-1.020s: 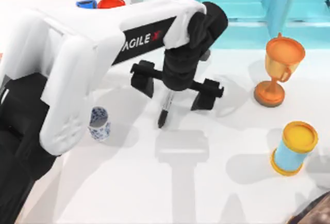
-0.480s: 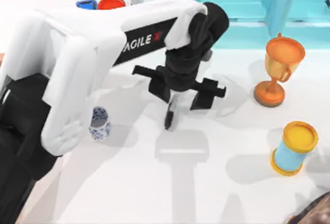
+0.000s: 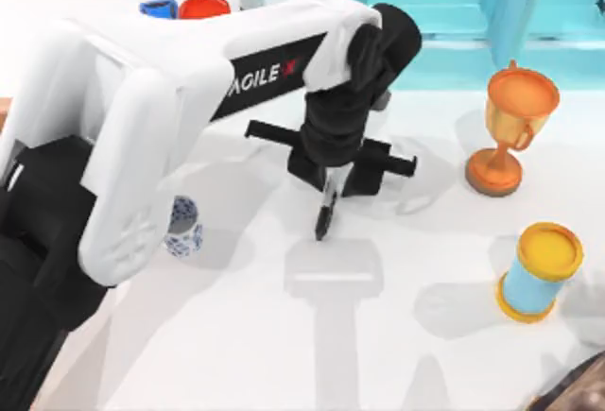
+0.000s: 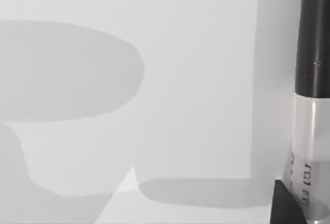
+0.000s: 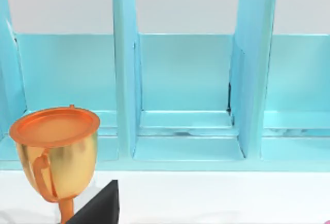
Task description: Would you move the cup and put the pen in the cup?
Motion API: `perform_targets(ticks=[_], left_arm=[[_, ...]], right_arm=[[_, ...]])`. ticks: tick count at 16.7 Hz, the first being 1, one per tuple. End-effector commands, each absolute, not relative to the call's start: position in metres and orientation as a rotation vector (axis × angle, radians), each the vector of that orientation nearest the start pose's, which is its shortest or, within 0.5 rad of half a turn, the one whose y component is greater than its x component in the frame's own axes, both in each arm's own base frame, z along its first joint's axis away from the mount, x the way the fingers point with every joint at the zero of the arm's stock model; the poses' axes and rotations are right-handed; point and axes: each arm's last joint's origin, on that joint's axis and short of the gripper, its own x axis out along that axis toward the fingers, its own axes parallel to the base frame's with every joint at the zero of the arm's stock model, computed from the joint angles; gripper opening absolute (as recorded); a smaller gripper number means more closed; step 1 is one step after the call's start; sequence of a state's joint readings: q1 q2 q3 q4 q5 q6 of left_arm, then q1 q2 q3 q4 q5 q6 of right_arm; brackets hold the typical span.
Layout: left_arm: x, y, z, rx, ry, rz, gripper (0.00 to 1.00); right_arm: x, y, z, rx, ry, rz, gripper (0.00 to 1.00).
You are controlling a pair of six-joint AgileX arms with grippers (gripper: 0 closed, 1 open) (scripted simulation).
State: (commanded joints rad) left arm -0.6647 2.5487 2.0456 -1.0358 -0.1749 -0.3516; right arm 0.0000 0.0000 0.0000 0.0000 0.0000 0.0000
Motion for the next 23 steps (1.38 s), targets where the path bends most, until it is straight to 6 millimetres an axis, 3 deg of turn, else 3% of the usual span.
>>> perform_targets(ticks=[1,2,5,13,15,23], left_arm=[[0.394,-0.294,0.083,0.340,1.440,-0.117,0.00],[0.388,-0.304,0.114,0.273,1.410,-0.172,0.00],[0.379,-0.305,0.124,0.276,1.416,-0.170,0.00],[0.300,-0.304,0.207,0.267,1.404,-0.174,0.00],[0.289,-0.302,0.214,0.272,1.409,-0.172,0.00],[0.288,-0.298,0.215,0.266,1.362,-0.185,0.00]], right_arm=[[0.106,-0.001,0.160,0.000,0.000,0.000,1.00],[0.106,-0.001,0.160,0.000,0.000,0.000,1.00],[0.106,-0.001,0.160,0.000,0.000,0.000,1.00],[0.106,-0.001,0.160,0.000,0.000,0.000,1.00],[0.106,-0.001,0.160,0.000,0.000,0.000,1.00],[0.106,-0.001,0.160,0.000,0.000,0.000,1.00]])
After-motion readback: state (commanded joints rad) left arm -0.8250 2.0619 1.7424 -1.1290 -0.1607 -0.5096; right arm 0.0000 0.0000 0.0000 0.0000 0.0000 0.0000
